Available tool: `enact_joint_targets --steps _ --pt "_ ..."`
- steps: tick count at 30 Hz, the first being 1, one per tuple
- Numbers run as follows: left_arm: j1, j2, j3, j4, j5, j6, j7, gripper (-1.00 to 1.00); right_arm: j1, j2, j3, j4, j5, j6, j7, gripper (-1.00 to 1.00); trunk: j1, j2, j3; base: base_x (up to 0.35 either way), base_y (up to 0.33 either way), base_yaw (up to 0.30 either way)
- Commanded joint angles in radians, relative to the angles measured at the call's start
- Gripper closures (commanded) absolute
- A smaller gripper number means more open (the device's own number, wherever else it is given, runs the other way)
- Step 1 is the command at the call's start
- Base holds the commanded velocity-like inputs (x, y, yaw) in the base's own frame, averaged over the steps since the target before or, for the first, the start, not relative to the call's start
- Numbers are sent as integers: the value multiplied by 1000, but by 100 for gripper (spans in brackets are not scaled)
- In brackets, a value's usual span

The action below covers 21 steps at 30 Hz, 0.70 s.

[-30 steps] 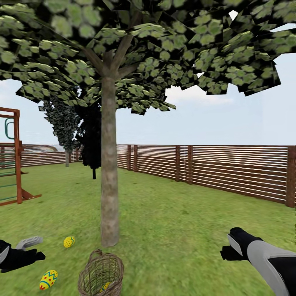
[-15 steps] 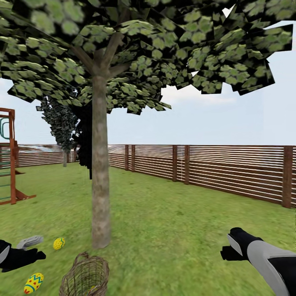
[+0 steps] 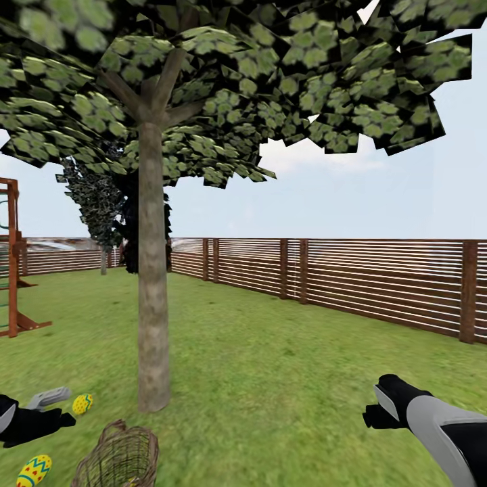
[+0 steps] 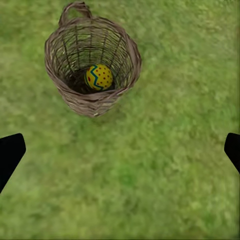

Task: Take the three Easter eggs out of the wicker basket on the lawn in the garden, then place them on the lawn next to a single tree (choose any tree) so that all three eggs are next to the same tree and none are left in the basket.

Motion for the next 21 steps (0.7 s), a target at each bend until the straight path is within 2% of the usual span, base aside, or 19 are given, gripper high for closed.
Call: enact_joint_targets --steps 1,6,21 --pt "0 -1 9 -2 -9 6 -4 -100 0 0 6 1 -4 3 -1 -100 0 -1 0 70 -26 0" --pt "0 0 10 -2 -6 7 -5 -100 0 0 6 1 -4 3 -1 -100 0 -1 0 252 22 0" --pt "0 -1 11 -3 -7 9 -2 -100 0 0 6 1 -4 2 1 -100 0 -1 0 334 51 0"
